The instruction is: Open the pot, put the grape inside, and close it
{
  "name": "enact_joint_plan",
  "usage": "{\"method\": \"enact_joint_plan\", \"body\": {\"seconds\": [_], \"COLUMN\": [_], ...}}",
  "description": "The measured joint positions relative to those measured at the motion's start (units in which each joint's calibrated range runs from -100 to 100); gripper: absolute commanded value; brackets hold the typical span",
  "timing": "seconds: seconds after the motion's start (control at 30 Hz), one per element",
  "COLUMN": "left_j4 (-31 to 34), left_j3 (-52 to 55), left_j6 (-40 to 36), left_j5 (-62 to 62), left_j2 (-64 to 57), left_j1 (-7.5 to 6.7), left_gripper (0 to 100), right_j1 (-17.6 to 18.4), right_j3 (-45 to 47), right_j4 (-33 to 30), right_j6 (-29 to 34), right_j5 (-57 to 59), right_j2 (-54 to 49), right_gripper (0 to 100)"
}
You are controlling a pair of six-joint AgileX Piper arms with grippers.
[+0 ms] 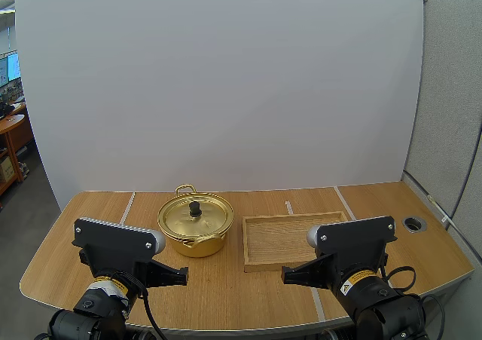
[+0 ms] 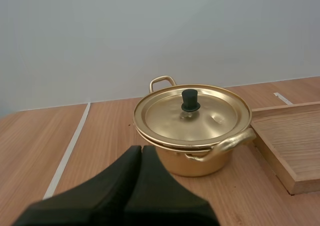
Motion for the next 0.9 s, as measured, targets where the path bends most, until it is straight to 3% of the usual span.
{"method": "enact_joint_plan", "body": {"seconds": [0.9], "left_j4": [0.0], "left_j3": [0.0], "left_j6": [0.0], "left_j5": [-0.2], "left_j2": [0.0], "left_j1": [0.00], "left_gripper": [1], "right_j1": [0.0], "right_j3": [0.0], "right_j4": [0.0], "right_j6": [0.0], "right_j5": [0.4], "right_j2": [0.0], "right_gripper": [0]}}
